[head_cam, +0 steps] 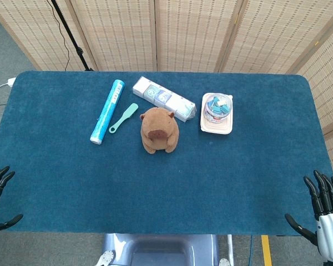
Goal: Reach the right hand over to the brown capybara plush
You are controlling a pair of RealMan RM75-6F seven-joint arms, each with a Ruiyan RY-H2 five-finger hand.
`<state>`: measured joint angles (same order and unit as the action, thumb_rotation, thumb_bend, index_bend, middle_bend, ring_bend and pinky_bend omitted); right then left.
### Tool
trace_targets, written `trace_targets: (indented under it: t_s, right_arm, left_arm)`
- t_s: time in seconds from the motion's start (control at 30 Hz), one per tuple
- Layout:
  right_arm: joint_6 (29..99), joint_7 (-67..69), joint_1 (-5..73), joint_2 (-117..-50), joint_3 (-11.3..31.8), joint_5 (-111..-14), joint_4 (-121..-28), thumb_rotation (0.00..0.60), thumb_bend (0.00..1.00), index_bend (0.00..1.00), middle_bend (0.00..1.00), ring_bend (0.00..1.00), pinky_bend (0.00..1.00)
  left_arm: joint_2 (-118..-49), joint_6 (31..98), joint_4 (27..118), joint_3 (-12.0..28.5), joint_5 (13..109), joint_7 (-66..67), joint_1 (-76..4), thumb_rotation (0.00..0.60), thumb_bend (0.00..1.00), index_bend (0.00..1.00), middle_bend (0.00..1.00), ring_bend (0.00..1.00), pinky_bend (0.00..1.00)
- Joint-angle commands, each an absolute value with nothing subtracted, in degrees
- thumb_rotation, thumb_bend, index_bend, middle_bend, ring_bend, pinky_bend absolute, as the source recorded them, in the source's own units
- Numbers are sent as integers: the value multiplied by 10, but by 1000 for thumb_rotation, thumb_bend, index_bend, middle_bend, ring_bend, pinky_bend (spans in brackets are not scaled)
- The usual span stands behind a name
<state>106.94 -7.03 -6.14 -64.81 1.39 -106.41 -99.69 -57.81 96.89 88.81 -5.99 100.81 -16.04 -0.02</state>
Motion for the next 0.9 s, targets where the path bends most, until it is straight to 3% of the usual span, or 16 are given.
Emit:
trace_targets:
  t_s: [0.03,0.3,0.63,0.9]
  right_arm:
    - [1070,-70,-62,-651,15,-1066,-996,600,0,0,0,0,0]
    - [1095,-59,-61,-685,36,-1061,-986,600,0,84,0,0,0]
    - [1029,-54,-26,-705,48,-1029,-973,600,0,102,0,0,0]
    - [946,-94,38,-748,79,-1007,-1006,600,0,260,0,0,0]
  left_arm:
    - [-577,974,881,-57,1002,-176,3,600,0,0,0,0,0]
    - [-575,975,880,-56,1005,-188,2,600,0,0,0,0,0]
    - [-568,963,883,-54,1004,-201,-6,600,0,0,0,0,0]
    - [-564,954,884,-57,1007,-205,-10,600,0,0,0,0,0]
